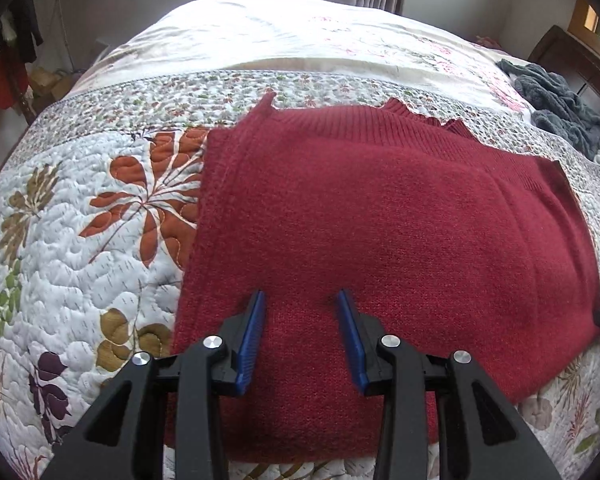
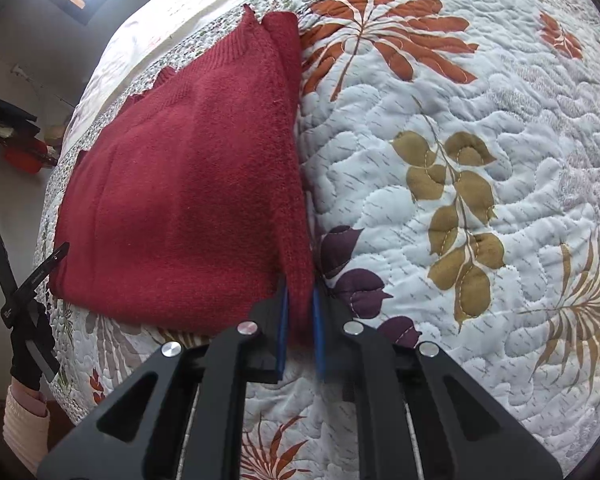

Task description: Fold small clothes

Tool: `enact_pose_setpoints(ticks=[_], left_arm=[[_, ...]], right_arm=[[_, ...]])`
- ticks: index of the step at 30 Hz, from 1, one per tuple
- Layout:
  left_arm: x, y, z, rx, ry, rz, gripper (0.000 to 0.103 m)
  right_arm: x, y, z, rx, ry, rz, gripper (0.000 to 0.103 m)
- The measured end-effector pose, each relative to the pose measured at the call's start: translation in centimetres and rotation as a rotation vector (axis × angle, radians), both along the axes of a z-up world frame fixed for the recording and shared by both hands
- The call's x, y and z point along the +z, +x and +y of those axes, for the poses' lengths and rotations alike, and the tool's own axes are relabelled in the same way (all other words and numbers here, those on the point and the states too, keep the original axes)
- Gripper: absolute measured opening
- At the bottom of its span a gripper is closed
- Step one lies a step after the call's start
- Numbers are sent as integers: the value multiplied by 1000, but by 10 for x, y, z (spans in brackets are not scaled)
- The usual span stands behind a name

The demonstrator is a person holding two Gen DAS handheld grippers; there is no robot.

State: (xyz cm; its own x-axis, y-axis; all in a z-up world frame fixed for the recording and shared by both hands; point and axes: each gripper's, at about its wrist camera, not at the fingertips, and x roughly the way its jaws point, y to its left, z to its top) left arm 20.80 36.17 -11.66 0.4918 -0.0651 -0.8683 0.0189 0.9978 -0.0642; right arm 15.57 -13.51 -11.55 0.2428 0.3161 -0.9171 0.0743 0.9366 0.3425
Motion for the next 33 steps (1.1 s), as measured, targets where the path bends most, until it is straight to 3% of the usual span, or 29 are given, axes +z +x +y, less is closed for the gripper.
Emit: enact_pose_setpoints(ticks=[4,7,10,12,18,25,28,33], left_arm=[[1,2,-4,9,10,8,38],[13,5,-10,20,12,9,38],[31,8,-27,-11,-6,-32,41],[39,15,-41,-32,-29,-43,44],[32,39,-69,-43,-62,-21,44],[5,47,-69,-34,-52,23,44],[0,47,-68,-43,-53,19,44],[-3,48,-66,-52,-66,18,45]], right_arm=[[0,4,-1,0,14,14,13],[17,7,-2,-2,48,-15,18],[39,16,-5,-6,78,-74,37],[44,25,-7,-8,83,-86,43],[24,55,-16,-32,153,-34,43],[-3,71,-21,-51,231,3,42],[-17,76,-23,-73,309,30,33],[-22,75,-23,-79,307,21,24]])
